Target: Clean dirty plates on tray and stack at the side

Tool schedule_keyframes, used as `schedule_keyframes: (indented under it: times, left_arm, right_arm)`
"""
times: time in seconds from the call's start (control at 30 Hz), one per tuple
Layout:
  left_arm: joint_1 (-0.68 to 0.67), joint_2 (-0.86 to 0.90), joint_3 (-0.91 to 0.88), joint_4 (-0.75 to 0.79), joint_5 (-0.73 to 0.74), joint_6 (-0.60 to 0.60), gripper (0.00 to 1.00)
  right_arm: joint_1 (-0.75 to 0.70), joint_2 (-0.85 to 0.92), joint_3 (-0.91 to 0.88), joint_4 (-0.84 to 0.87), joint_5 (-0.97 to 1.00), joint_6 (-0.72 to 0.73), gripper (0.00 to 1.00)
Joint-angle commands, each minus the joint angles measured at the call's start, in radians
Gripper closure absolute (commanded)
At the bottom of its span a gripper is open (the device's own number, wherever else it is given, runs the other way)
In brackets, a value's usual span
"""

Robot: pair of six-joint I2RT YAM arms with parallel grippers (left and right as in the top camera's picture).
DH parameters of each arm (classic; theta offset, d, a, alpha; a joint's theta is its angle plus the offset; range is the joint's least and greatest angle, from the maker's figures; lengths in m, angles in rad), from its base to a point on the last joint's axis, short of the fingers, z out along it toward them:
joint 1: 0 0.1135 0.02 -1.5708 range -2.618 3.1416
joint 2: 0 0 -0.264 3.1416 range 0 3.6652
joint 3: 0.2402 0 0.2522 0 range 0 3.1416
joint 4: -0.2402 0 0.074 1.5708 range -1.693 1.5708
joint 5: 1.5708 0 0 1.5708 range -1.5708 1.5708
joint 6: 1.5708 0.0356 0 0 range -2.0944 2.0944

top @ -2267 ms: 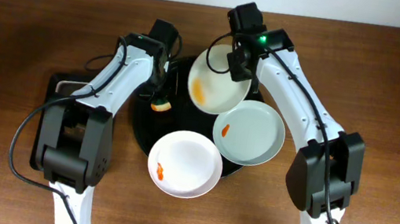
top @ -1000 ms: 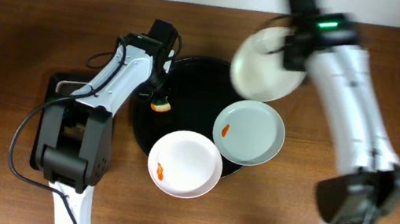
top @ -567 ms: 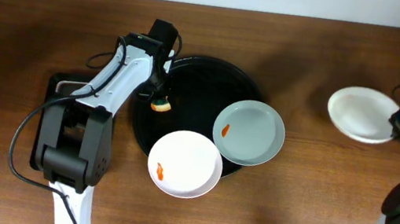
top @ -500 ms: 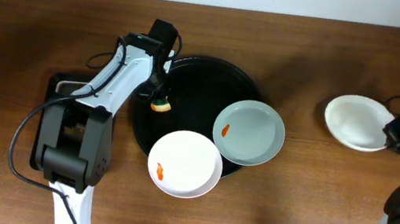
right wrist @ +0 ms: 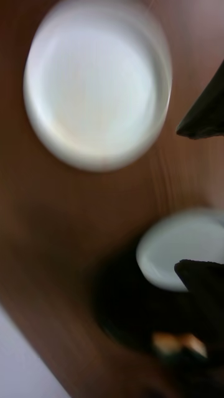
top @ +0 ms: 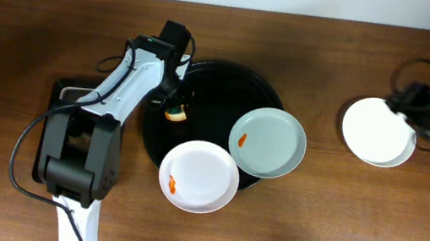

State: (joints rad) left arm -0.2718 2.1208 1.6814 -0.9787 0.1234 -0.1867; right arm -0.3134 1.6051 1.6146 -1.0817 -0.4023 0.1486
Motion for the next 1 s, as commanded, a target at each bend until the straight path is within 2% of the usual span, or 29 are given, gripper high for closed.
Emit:
schedule_keyframes:
  times: [0.0,0.1,0.17,0.33,0.4,0.5,0.8,0.87,0.97]
  left_arm:
    - [0.007,-0.084,0.019,-0.008,0.042,0.047,1.0]
    - [0.054,-0.22,0.019,-0.076,-0.003,0.047,1.0]
    - [0.137,-0.328,0.019,-0.171,-0.156,0.047,1.0]
    - [0.299,-0.352,-0.04,-0.254,-0.294,0.072,1.0]
    - [0.342,-0.352,-0.131,-0.193,-0.325,0.072,1.0]
    - [0.404,-0.352,-0.382,0.036,-0.33,0.085,1.0]
    - [0.412,-0.351,-0.811,0.524,-0.314,0.091,1.0]
    - [0.412,-0.351,-0.868,0.603,-0.279,0.091,1.0]
    - [0.412,-0.352,-0.869,0.611,-0.226,0.09,1.0]
  right_arm:
    - [0.187,-0.01,0.0,-0.026,0.023,-0.063,0.37]
    - [0.294,-0.01,0.0,-0.03,0.079,-0.063,0.37]
    - [0.328,-0.009,0.0,-0.03,0.094,-0.063,0.37]
    - [0.327,-0.009,0.0,-0.03,0.093,-0.063,0.36]
    - [0.327,-0.009,0.0,-0.035,0.093,-0.063,0.36]
    - [0.327,-0.009,0.0,-0.041,0.093,-0.063,0.36]
    - [0.327,-0.008,0.0,-0.041,0.094,-0.063,0.36]
    - [0.327,-0.008,0.0,-0.041,0.094,-0.063,0.36]
    - [0.327,-0.008,0.0,-0.042,0.094,-0.063,0.36]
